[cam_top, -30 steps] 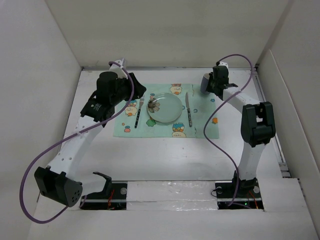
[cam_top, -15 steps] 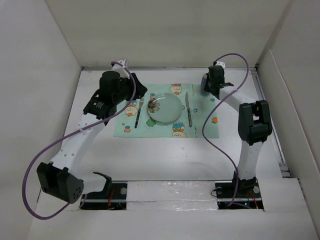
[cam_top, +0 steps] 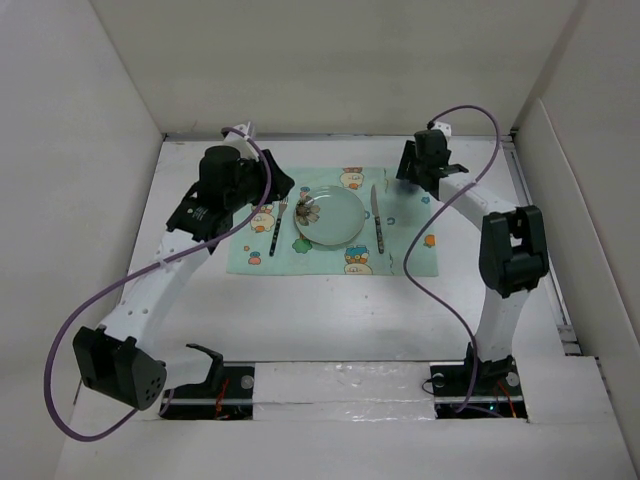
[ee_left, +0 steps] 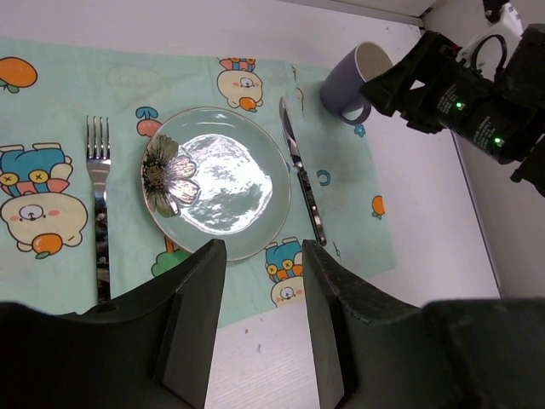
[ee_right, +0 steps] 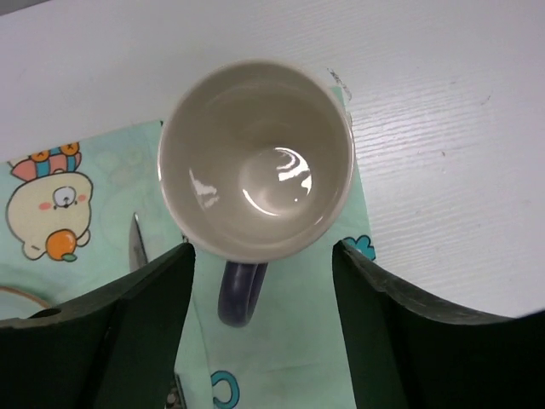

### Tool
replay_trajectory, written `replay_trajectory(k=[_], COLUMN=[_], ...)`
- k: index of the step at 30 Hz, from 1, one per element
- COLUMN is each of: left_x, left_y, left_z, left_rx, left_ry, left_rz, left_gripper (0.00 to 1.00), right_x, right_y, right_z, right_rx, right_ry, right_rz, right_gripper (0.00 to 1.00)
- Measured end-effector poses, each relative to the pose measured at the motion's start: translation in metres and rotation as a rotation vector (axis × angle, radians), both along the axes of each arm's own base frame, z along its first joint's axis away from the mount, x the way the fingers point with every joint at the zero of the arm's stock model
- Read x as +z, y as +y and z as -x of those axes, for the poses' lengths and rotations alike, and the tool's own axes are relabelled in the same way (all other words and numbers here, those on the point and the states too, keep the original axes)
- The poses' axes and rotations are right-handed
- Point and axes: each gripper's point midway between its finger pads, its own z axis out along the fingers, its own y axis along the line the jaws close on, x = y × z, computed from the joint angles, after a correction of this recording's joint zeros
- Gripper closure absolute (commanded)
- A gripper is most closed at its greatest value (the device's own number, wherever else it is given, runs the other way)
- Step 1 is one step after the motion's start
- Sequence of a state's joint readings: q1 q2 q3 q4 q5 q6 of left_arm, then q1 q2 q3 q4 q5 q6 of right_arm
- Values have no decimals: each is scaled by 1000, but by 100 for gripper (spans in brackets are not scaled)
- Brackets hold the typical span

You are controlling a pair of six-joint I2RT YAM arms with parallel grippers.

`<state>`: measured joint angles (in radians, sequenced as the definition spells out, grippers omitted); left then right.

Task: Set the dinner table for one person

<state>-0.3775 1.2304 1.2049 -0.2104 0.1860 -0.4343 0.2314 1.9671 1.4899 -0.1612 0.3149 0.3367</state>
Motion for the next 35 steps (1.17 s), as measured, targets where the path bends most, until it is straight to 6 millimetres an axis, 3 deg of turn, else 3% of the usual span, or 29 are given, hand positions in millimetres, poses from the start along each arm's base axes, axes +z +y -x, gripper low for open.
replay_trajectory(k=[3, 8, 10, 11, 12, 17, 20, 22, 25, 28, 30, 31, 35], left_x=[2, 19, 31, 37, 44, 89, 130, 159, 189, 202, 197, 196, 177], left_y=[1, 2, 3, 4, 4, 6, 17, 35, 75, 109, 122, 126, 133], left_z=[2, 3, 3, 3, 3, 5, 8, 10, 23, 49, 60, 66, 70], left_rx=[4, 8, 15, 16, 19, 30, 76, 155, 316, 439, 485, 501, 529], left_ry=[1, -22, -42, -54, -66, -140, -208, -269, -347, -405, -403, -408, -376], left_rz=[-1, 7, 16, 21, 27, 61, 75, 82, 83, 81, 69, 69, 49], left_gripper=[61, 54, 47, 44, 41, 23, 18, 11, 1, 1, 1, 1, 1], right_x=[21, 84, 111, 125, 138, 191, 229, 272, 340, 386, 395, 390, 329], right_y=[2, 2, 4, 6, 8, 27, 26, 16, -23, -53, -58, -59, -55], right_z=[7, 24, 36, 42, 50, 96, 132, 164, 228, 280, 295, 292, 258], right_rx=[-4, -18, -14, -6, 6, 145, 187, 189, 122, 44, 32, 24, -4], right_ry=[-29, -132, -170, -187, -200, -220, -278, -400, -629, -817, -861, -852, -680], right_rz=[-20, -78, -109, -128, -146, -254, -292, -316, -333, -333, -338, -335, -301], right_gripper=[22, 18, 27, 38, 0, 0, 0, 0, 0, 0, 0, 0, 0])
